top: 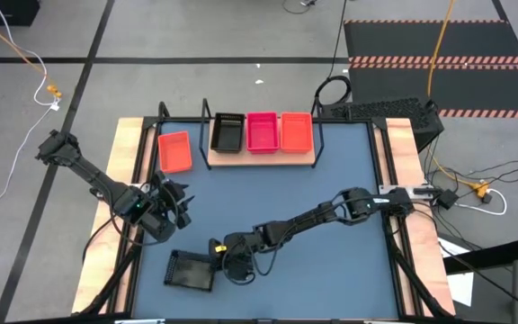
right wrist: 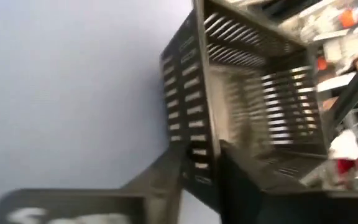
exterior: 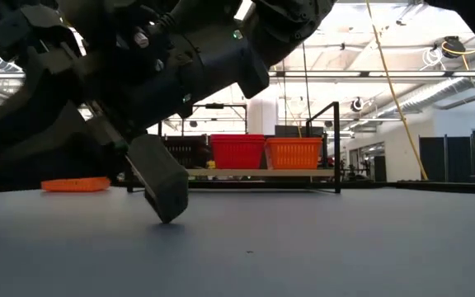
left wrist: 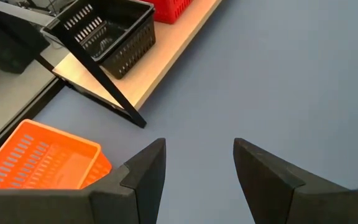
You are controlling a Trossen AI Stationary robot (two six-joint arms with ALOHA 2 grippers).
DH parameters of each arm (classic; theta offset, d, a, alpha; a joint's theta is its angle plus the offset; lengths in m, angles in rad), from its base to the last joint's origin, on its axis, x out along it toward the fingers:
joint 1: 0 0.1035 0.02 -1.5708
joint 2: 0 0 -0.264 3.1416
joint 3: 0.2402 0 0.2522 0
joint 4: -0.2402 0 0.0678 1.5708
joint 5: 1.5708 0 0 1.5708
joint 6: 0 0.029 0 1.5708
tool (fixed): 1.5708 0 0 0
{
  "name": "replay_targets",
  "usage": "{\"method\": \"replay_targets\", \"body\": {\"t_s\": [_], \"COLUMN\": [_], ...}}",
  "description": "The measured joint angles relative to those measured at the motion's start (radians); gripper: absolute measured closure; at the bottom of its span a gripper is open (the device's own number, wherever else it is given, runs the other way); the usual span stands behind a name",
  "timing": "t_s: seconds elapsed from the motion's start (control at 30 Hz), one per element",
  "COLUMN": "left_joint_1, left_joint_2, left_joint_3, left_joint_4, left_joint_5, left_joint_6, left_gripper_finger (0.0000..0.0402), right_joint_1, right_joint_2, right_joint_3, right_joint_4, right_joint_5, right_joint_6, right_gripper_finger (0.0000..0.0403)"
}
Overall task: Stack baskets on shelf by color
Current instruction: Stack the black bin on the black bin on the shelf
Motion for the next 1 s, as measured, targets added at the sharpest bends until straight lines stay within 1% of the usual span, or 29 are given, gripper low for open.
{"method": "replay_targets", "body": {"t_s": [0.1,0.13,0.23,0.3,0.37,0.43,0.53,0.6,0.63,0.73,0.8,0.87,0.93,1.0], "left_joint_1": [0.0,0.0,0.0,0.0,0.0,-0.006,-0.021,-0.033,-0.037,-0.048,-0.047,-0.038,-0.013,0.021], "left_joint_2": [0.0,0.0,0.0,0.0,0.0,0.0,0.0,0.0,0.0,0.004,0.014,0.031,0.061,0.108], "left_joint_3": [0.0,0.0,0.0,0.0,0.0,0.0,0.0,0.0,0.0,0.0,0.001,0.001,0.001,0.001], "left_joint_4": [-0.001,0.0,0.0,0.001,0.006,0.05,0.201,0.347,0.425,0.649,0.771,0.883,0.974,1.056], "left_joint_5": [0.0,0.001,0.001,0.001,0.001,0.014,0.097,0.163,0.193,0.249,0.257,0.266,0.337,0.432], "left_joint_6": [0.0,0.0,0.001,0.024,0.071,0.197,0.486,0.689,0.782,1.03,1.172,1.28,1.363,1.424], "left_gripper_finger": [0.0211,0.0211,0.0211,0.0211,0.0211,0.0211,0.0211,0.0211,0.0211,0.0211,0.0211,0.0211,0.0211,0.0211], "right_joint_1": [0.0,0.0,-0.007,-0.024,-0.052,-0.084,-0.13,-0.146,-0.152,-0.159,-0.159,-0.158,-0.158,-0.164], "right_joint_2": [-0.03,-0.049,-0.125,-0.19,-0.248,-0.309,-0.386,-0.439,-0.465,-0.547,-0.599,-0.654,-0.701,-0.748], "right_joint_3": [-0.004,-0.004,-0.004,-0.003,-0.003,-0.004,-0.006,-0.048,-0.082,-0.212,-0.307,-0.407,-0.488,-0.555], "right_joint_4": [-0.079,-0.121,-0.265,-0.397,-0.528,-0.679,-0.833,-0.892,-0.899,-0.866,-0.798,-0.703,-0.586,-0.474], "right_joint_5": [-0.002,-0.003,-0.016,-0.058,-0.163,-0.312,-0.57,-0.702,-0.741,-0.805,-0.857,-0.897,-0.891,-0.891], "right_joint_6": [0.017,0.006,-0.012,-0.016,-0.005,0.002,-0.031,-0.117,-0.174,-0.331,-0.407,-0.46,-0.441,-0.353], "right_gripper_finger": [0.0381,0.0391,0.0394,0.0398,0.0399,0.04,0.04,0.0401,0.0401,0.0401,0.0402,0.0402,0.0402,0.0402]}}
